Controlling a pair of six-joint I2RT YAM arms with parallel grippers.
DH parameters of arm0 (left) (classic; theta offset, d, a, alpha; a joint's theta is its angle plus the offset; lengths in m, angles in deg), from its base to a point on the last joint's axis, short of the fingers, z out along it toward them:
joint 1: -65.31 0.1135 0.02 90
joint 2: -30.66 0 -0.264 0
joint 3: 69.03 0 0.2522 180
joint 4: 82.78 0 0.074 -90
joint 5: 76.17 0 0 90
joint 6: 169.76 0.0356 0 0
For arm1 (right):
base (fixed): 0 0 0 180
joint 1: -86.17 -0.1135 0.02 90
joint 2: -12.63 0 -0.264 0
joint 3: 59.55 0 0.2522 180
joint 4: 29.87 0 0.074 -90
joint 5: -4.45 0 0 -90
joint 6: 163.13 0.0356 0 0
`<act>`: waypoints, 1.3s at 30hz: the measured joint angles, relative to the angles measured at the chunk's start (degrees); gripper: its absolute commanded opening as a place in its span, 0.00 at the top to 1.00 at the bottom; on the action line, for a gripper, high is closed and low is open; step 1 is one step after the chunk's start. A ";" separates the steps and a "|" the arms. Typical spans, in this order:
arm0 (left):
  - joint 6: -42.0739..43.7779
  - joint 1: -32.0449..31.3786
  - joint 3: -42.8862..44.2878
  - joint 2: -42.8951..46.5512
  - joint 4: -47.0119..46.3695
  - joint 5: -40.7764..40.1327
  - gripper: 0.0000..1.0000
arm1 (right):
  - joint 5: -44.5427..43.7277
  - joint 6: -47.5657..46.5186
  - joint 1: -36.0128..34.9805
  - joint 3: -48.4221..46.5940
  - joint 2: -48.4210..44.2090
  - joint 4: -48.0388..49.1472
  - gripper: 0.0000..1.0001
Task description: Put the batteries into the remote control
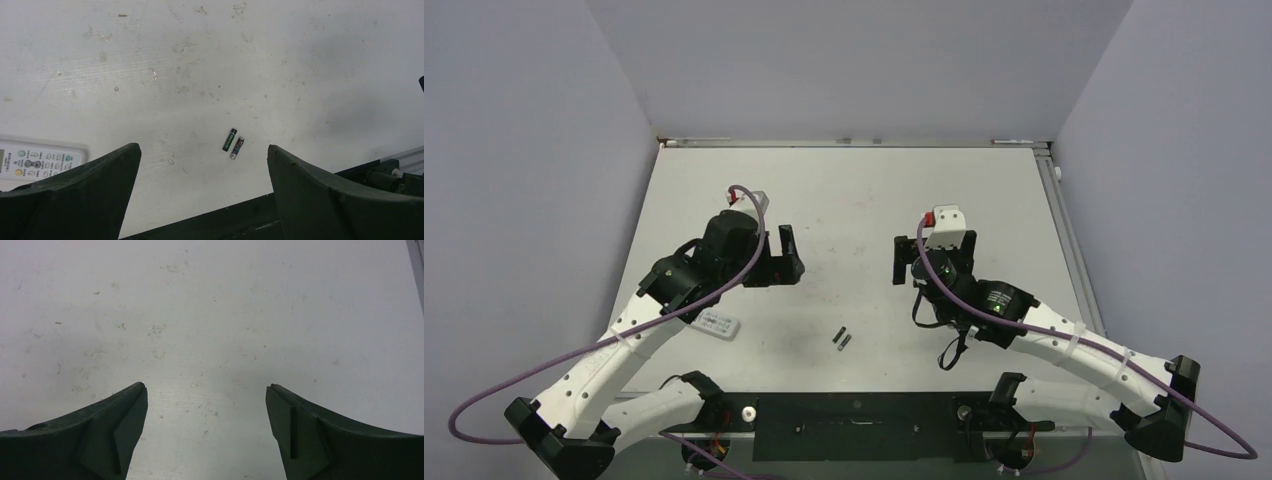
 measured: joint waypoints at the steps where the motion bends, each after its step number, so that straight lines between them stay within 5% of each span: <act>1: -0.17 0.00 0.00 0.00 0.48 -0.59 0.04 | 0.00 0.00 0.00 -0.33 0.17 -0.52 0.13; 12: -1.81 2.43 0.00 1.55 3.80 -4.35 0.04 | 0.90 -2.58 0.00 -3.52 1.95 -1.99 0.11; 39: -10.14 20.26 -9.49 -0.09 11.56 -8.17 0.04 | 12.41 -4.09 0.00 -0.81 4.98 -0.55 0.08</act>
